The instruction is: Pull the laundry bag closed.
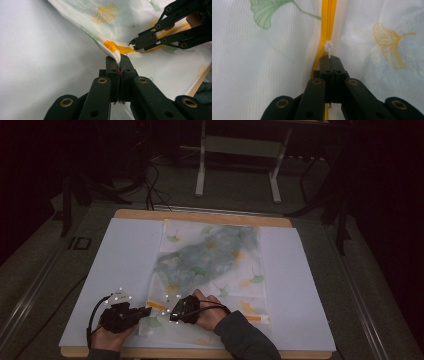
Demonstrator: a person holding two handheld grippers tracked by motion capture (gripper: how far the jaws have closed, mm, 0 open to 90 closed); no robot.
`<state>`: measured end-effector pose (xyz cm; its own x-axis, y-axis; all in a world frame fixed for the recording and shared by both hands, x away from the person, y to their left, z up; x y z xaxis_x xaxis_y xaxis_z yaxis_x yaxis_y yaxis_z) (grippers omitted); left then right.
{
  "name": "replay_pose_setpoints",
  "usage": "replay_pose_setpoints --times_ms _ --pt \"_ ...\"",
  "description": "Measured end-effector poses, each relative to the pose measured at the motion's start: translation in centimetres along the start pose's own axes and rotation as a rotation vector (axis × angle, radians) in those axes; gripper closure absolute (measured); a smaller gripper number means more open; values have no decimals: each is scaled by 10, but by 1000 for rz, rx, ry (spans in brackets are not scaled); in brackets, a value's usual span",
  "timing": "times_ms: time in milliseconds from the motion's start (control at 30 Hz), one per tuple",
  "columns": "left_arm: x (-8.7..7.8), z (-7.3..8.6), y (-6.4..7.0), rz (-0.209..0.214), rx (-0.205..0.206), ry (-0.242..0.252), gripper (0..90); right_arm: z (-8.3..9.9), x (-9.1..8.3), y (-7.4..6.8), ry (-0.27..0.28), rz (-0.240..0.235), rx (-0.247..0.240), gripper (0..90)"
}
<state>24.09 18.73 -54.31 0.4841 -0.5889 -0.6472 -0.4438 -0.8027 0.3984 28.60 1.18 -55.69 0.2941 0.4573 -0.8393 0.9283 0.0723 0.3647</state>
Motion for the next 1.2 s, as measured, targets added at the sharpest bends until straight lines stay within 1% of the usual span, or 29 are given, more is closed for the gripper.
replay_pose_setpoints --times_ms 333,500,800,967,1200 --pt "-1 1 -2 0 -7 -2 884 9 -6 0 -24 4 -4 900" --pt "-1 0 -2 3 -7 0 884 14 -8 0 -18 -2 13 900" --pt "-2 1 -3 0 -6 1 884 21 -13 -1 -31 -5 7 900" --pt "-2 1 -3 -1 -4 0 884 26 -16 -2 -28 -8 9 900" --pt "-3 1 -3 -1 -6 0 884 30 -18 -3 -40 -2 3 900"
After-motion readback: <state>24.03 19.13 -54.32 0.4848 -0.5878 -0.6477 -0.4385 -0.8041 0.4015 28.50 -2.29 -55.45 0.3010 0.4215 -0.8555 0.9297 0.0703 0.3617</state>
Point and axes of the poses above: each handheld gripper's, and its own axes: x roughly forward along the jaws, z roughly out of its underside, y roughly to its right, the point moved 4 cm from there along x, roughly forward along the jaws, and after that the axes turned 9 degrees about -x, right-handed, at the moved point
